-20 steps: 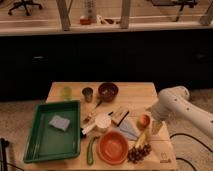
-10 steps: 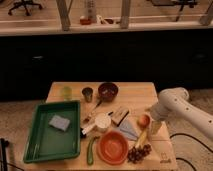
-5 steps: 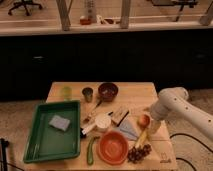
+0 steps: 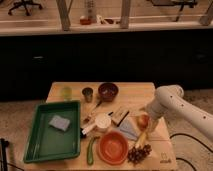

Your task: Place apple in purple bowl

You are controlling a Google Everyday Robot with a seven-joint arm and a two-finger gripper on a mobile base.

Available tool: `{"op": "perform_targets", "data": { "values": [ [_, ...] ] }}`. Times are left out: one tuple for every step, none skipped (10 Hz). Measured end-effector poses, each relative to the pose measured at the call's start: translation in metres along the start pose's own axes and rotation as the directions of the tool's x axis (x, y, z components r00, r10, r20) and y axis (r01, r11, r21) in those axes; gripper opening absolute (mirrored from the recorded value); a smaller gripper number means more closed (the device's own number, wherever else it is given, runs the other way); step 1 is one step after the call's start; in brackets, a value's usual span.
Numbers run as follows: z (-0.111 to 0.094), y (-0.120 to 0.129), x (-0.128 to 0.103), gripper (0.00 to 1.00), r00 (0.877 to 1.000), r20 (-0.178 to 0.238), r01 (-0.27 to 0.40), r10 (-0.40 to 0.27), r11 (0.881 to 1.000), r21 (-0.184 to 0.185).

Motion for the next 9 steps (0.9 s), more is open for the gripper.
{"op": "perform_targets", "data": {
  "values": [
    [0.002, 0.000, -0.004, 0.53, 1.000, 0.001, 0.015, -0.015, 1.000, -0.012],
    [0.004, -0.001, -0.007, 0.44, 1.000, 0.005, 0.025, -0.025, 0.999, -0.021],
    [0.008, -0.001, -0.012, 0.25, 0.999, 0.012, 0.042, -0.041, 0.998, -0.040],
    [0.010, -0.001, -0.016, 0.12, 0.998, 0.015, 0.055, -0.054, 0.997, -0.056],
    [0.012, -0.001, -0.019, 0.05, 0.998, 0.016, 0.064, -0.063, 0.996, -0.063],
    [0.012, -0.001, -0.019, 0.00, 0.998, 0.016, 0.066, -0.066, 0.996, -0.066],
    [0.011, 0.000, -0.018, 0.00, 0.998, 0.016, 0.064, -0.063, 0.996, -0.066],
    [0.012, -0.001, -0.019, 0.00, 0.998, 0.015, 0.067, -0.066, 0.995, -0.068],
    [0.010, 0.000, -0.018, 0.00, 0.997, 0.011, 0.075, -0.074, 0.995, -0.066]
  ]
}}
